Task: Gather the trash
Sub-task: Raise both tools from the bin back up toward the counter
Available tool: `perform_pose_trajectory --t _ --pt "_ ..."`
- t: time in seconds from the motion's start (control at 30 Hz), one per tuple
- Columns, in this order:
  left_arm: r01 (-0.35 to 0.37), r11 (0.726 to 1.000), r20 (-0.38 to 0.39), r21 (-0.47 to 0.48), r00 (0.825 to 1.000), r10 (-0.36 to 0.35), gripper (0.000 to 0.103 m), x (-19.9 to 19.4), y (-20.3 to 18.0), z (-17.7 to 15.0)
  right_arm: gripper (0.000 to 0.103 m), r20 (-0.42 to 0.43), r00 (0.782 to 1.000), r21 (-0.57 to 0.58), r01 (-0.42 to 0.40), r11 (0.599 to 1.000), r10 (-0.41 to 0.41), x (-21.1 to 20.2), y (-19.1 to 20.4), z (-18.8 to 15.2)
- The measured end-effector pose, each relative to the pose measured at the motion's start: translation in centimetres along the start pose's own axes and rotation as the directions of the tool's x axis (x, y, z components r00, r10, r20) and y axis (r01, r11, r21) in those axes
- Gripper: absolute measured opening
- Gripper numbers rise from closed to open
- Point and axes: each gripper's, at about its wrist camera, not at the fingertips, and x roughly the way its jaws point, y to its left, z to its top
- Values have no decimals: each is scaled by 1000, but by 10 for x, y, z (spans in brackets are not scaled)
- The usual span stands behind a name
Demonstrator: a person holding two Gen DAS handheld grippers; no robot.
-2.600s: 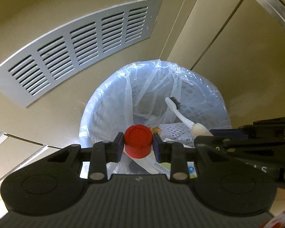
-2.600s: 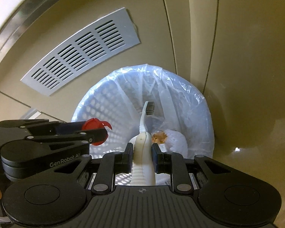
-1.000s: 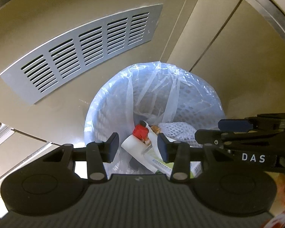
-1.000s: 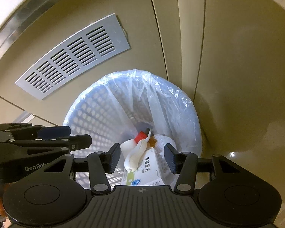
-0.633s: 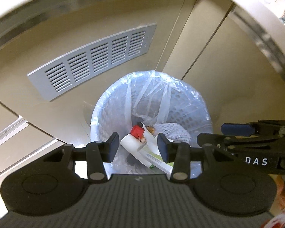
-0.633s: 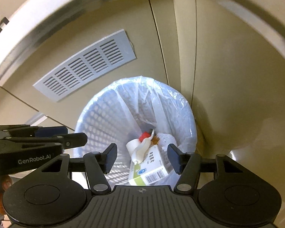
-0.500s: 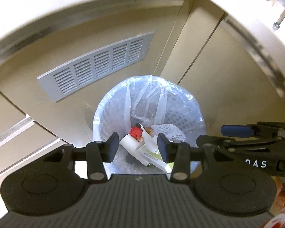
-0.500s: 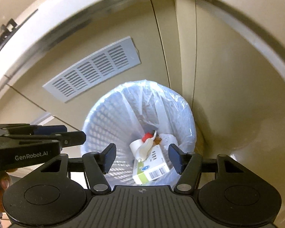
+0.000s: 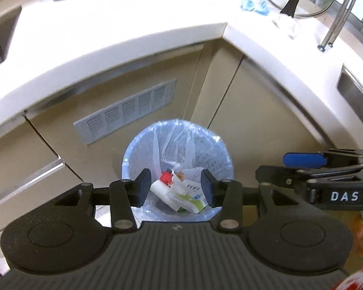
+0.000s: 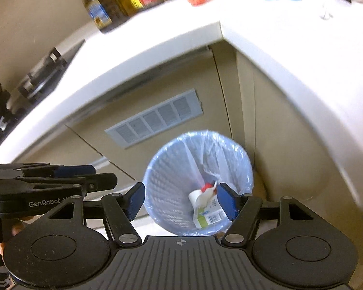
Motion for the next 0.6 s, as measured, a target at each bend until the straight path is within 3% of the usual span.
perform_pose_trajectory --t 0.27,0.6 --pt "-3 999 97 32 995 -1 41 -31 -25 16 66 87 996 -41 26 999 -22 -46 -3 0" --pt "33 994 162 108 985 -51 41 -41 -51 46 66 190 978 32 81 996 -86 -76 -23 18"
